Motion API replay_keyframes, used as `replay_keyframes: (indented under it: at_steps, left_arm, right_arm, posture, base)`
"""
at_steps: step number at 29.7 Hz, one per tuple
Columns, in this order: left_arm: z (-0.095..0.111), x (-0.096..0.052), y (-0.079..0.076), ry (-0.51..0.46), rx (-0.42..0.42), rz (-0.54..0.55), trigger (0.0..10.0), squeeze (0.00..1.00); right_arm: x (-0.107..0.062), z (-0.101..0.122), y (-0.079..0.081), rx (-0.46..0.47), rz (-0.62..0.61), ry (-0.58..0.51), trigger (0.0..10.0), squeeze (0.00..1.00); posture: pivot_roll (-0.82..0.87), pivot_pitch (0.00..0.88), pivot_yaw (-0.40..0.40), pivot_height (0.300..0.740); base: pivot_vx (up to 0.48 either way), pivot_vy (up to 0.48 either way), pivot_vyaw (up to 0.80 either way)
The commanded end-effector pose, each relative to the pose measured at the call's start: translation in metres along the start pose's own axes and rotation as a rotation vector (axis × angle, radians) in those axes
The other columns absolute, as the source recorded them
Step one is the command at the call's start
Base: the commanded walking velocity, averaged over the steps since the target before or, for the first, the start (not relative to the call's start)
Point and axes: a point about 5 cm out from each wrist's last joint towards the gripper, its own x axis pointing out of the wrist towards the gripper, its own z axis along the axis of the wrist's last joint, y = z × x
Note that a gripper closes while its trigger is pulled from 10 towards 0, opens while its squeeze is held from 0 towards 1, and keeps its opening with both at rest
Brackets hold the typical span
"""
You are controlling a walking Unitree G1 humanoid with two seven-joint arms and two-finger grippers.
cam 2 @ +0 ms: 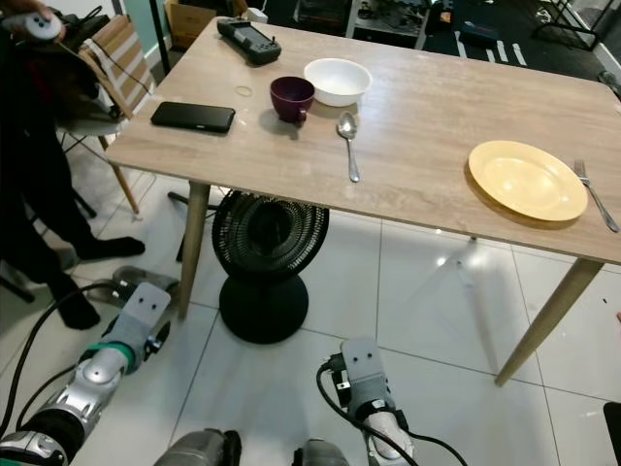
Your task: Setting the table
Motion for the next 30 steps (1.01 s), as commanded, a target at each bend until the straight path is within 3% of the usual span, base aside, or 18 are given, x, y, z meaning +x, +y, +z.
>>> replay_keyframes:
  at_steps: [1, 7, 12, 16, 20, 30]
  left_arm:
    - [0.013, 0.004, -0.002, -0.053, -0.016, -0.016, 10.0, 0.00]
    - [0.048, 0.009, -0.003, -0.189, -0.030, -0.039, 10.0, 0.00]
    - [0.059, 0.011, -0.004, -0.223, -0.040, -0.037, 10.0, 0.00]
    - [0.080, 0.011, -0.004, -0.314, -0.057, -0.029, 10.0, 0.00]
    - [0.085, 0.011, -0.003, -0.334, -0.057, -0.025, 10.0, 0.00]
    - [0.089, 0.011, -0.007, -0.342, -0.056, -0.033, 10.0, 0.00]
  right_arm:
    - [-0.001, 0.004, 0.000, -0.003, -0.012, -0.027, 10.0, 0.00]
    - [0.006, 0.035, -0.002, 0.010, -0.049, -0.174, 10.0, 0.00]
    - [0.008, 0.043, -0.004, 0.015, -0.063, -0.204, 10.0, 0.00]
    - [0.007, 0.056, -0.019, 0.159, -0.169, -0.263, 10.0, 0.00]
    - [0.003, 0.063, -0.035, 0.259, -0.260, -0.297, 10.0, 0.00]
    - [0.001, 0.067, -0.046, 0.262, -0.305, -0.305, 10.0, 0.00]
  posture:
    - [0.06, 0.000, 0.025, 0.740]
    - [0.04, 0.000, 0.035, 0.740]
    - [0.03, 0.000, 0.035, 0.740]
    - [0.03, 0.000, 0.032, 0.740]
    - [0.02, 0.000, 0.034, 0.740]
    - [0.02, 0.000, 0.035, 0.740]
  base:
    - [0.000, 0.000, 0.00]
    - [0.000, 0.000, 0.00]
    - [0.000, 0.000, 0.00]
    - [0.000, 0.000, 0.00]
    - [0.000, 0.000, 0.00]
    - [0.000, 0.000, 0.00]
